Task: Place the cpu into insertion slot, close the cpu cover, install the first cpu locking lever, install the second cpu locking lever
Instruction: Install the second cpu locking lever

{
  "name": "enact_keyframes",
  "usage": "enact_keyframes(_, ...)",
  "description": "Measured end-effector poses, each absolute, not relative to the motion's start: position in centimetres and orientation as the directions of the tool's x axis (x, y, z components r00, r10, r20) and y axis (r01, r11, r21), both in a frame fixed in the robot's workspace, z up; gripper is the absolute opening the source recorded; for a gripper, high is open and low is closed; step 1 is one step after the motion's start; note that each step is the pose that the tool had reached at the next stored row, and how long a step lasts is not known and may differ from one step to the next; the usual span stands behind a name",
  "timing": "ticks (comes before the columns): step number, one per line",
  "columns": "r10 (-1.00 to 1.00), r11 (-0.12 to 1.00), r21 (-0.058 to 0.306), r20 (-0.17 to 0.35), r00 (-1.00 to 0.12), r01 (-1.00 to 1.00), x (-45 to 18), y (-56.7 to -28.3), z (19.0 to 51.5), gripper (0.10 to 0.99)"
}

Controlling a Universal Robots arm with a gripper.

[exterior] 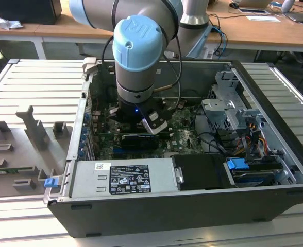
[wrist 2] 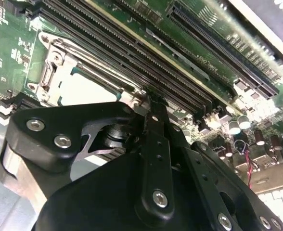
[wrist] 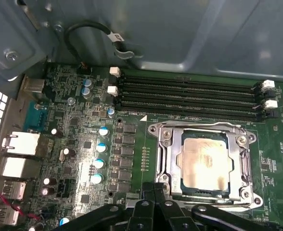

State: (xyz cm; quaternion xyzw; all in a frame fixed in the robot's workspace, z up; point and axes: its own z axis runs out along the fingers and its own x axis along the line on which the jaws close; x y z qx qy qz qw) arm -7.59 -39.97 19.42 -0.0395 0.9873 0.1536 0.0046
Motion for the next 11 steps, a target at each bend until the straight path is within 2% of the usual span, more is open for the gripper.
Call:
enact_keyframes(4, -0.077, 0.95, 0.303, -0.021, -0.997, -0.079, -7.7, -39.9, 21.2, 0.106)
enact_keyframes(11, -0.077, 0.95, 0.302, -0.021, -0.997, -0.079, -7.7, -39.8, 21.8, 0.106)
